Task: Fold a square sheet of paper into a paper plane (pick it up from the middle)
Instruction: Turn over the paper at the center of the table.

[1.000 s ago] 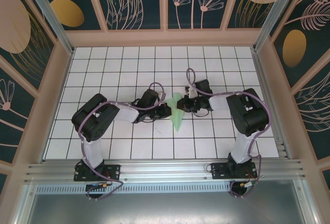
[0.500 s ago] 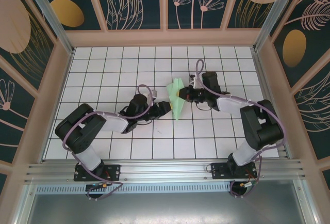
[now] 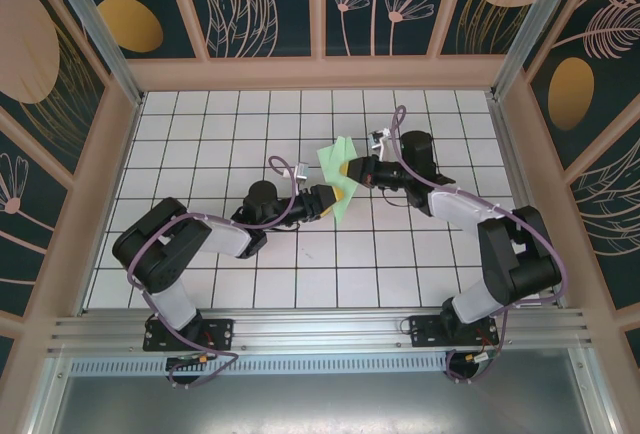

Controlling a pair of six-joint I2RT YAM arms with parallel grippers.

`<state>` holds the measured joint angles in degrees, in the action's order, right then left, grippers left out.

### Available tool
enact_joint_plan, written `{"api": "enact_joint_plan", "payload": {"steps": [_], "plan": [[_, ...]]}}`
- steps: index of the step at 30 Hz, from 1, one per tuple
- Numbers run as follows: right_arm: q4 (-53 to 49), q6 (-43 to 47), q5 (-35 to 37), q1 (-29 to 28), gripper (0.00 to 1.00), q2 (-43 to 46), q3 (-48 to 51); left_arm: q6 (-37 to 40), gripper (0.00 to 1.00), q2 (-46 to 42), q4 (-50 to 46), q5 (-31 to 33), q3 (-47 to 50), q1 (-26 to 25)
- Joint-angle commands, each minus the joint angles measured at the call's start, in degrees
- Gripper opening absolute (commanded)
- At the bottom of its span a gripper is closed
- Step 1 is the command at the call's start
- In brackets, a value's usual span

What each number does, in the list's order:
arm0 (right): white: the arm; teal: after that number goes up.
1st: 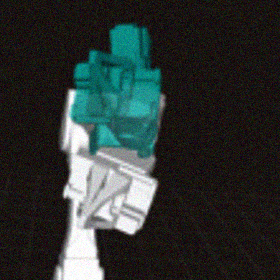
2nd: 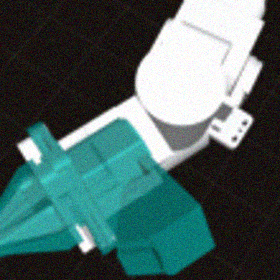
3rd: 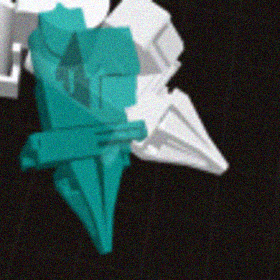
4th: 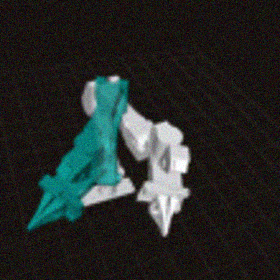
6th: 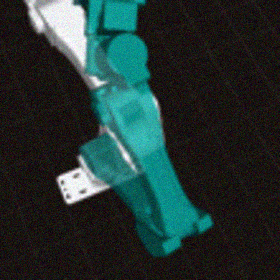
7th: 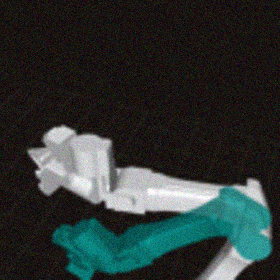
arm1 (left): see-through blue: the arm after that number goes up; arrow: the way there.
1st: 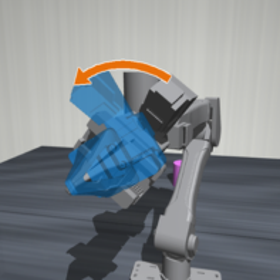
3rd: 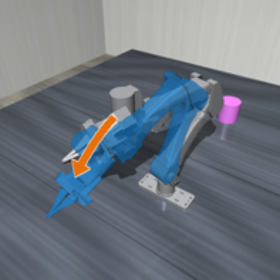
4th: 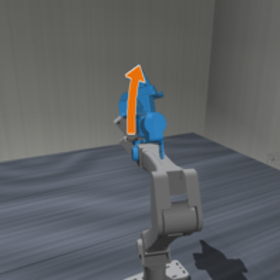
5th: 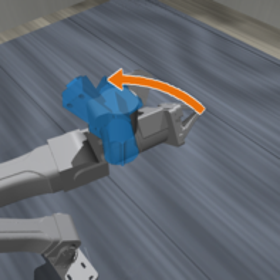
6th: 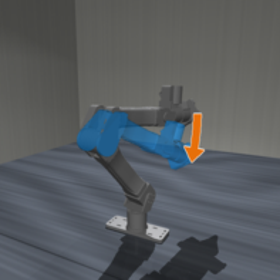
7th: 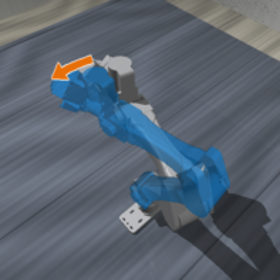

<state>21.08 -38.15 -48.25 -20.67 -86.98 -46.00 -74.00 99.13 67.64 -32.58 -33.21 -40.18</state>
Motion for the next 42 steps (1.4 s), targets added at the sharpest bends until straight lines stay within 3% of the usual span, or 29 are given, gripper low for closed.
{"api": "enact_joint_plan", "payload": {"steps": [1, 10, 16, 25, 27, 31, 36, 42], "plan": [[3.80, -1.28, -2.88, 1.00, 0.03, 3.55, -1.08, -0.84, 0.53, 0.54, 5.20, -0.81, 0.28, -0.25], [8.01, -5.17, -6.33, 1.40, 0.03, 5.07, -1.00, -2.03, 0.54, 2.25, 8.11, -3.98, -2.18, -0.26], [8.43, -5.53, -6.85, 1.46, 0.03, 5.46, -1.49, -1.33, 0.29, 1.34, 9.09, -5.64, -2.28, -0.19], [9.42, -6.52, -7.25, 2.03, 0.03, 5.36, -2.16, -3.30, 0.02, 1.91, 13.74, -6.24, -1.49, -0.25], [9.33, -6.58, -7.47, 2.02, 0.03, 5.44, -2.25, -3.52, 0.00, 2.07, 14.18, -6.29, -1.62, -0.23], [8.73, -6.23, -7.40, 2.19, 0.03, 5.77, -2.34, -3.44, 0.02, 2.10, 14.03, -5.62, -1.33, -0.23], [8.84, -6.63, -7.04, 2.43, 0.03, 5.80, -2.51, -2.75, 0.34, 2.07, 13.47, -6.07, -0.85, -0.25], [9.59, -7.76, -6.69, 2.86, 0.03, 5.38, -3.47, -1.68, 0.36, 1.82, 12.60, -7.93, -0.17, -0.33]]}}
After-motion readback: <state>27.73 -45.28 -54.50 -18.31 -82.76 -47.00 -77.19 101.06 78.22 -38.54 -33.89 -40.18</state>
